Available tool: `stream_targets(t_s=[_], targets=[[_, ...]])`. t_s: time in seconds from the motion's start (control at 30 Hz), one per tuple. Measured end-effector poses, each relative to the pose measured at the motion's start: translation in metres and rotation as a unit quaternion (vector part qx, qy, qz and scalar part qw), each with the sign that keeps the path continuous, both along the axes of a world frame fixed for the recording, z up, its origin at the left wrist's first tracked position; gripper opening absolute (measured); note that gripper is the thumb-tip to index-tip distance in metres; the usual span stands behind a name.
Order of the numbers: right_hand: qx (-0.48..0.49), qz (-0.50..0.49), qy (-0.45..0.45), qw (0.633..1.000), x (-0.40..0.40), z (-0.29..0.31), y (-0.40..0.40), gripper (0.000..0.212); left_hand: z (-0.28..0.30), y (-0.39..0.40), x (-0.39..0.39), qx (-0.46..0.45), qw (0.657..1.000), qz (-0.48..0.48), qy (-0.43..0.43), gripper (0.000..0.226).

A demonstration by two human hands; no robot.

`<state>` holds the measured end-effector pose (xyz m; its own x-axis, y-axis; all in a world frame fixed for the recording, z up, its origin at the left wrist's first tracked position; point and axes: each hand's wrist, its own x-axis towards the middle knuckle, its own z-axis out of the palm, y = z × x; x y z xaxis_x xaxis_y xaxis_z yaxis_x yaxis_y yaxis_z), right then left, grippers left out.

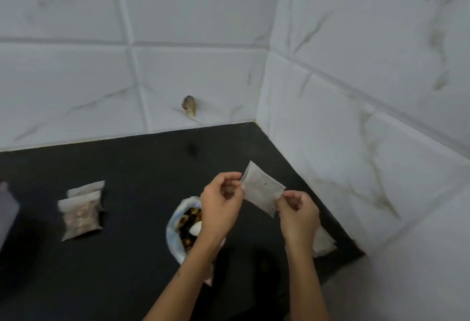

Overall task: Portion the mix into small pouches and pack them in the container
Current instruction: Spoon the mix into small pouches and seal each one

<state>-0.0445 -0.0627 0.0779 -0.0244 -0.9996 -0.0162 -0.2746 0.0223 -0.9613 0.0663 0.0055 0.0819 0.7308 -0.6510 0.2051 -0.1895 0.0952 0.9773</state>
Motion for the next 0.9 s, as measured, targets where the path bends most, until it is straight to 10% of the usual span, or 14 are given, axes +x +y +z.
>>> stream_targets(t_s=[0.4, 0.73, 0.9], targets=[[0.057, 0.359, -0.018, 0.931, 0.154, 0.012, 0.126, 0.017, -0.009, 0.153, 0.092, 0.004, 0.958, 0.228, -0.173, 0.042], [0.100, 0.422, -0.018, 0.901, 0.190, 0.014, 0.163, 0.014, -0.023, 0.207, 0.125, 0.013, 0.947, 0.181, -0.265, 0.057], [0.107, 0.494, 0.015, 0.862, 0.187, 0.022, 0.166, 0.013, -0.039, 0.215, 0.149, 0.162, 0.912, 0.137, -0.351, 0.105]])
